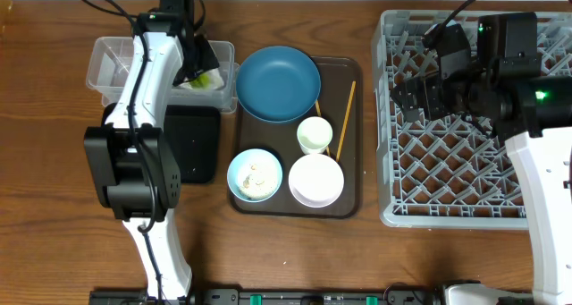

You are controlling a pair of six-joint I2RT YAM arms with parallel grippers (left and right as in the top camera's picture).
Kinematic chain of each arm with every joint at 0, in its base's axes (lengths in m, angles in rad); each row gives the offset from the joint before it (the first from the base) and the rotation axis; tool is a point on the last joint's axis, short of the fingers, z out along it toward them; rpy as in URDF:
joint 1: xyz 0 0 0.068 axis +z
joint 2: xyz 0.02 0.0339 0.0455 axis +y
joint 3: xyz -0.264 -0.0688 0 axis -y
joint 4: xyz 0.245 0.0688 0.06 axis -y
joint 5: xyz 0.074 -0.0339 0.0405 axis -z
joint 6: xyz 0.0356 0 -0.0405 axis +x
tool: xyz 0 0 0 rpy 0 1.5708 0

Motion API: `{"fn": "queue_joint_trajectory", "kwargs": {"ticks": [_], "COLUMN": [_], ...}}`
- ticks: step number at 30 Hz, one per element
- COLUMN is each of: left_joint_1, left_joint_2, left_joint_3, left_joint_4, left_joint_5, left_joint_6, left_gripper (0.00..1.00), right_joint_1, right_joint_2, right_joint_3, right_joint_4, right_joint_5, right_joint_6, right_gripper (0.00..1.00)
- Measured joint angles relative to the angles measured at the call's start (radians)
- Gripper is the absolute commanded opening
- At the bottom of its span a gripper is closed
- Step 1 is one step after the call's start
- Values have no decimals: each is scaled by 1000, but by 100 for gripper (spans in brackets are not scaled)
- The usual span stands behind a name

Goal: Sort waste into correct bins and load items into the dishwasher rack
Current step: 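Carry the wrapper and tissue left and drop them into the clear bin, then move the left gripper to the white cup and grasp it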

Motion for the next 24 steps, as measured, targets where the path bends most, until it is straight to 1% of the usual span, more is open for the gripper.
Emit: {"fn": "queue_joint_trajectory", "kwargs": {"ticks": [3, 6, 8, 16, 18, 24], "left_joint_1": [0, 0, 0, -17, -36, -115], "left_joint_2": [-3, -24, -55, -262, -301, -306], "left_joint_3": [0, 0, 0, 0, 0, -6], "left_joint_4": [-5, -23, -40, -163, -201, -250], "left_joint_5": [0, 0, 0, 13, 46, 218], "left_joint_6": [3, 13, 29, 129, 174, 330], "left_gripper": [73, 75, 76, 78, 81, 81], "right_joint_1": [0, 0, 0, 0, 0, 0], "right_joint_2": [0, 0, 0, 0, 0, 0], "right_joint_3": [0, 0, 0, 0, 0, 0], "right_joint_4": [0, 0, 0, 8, 10, 13], "right_joint_5": [0, 0, 0, -7, -8, -8], "right_joint_6": [0, 0, 1, 8, 8, 11], "right_gripper": [97, 96, 99, 99, 99, 99]}}
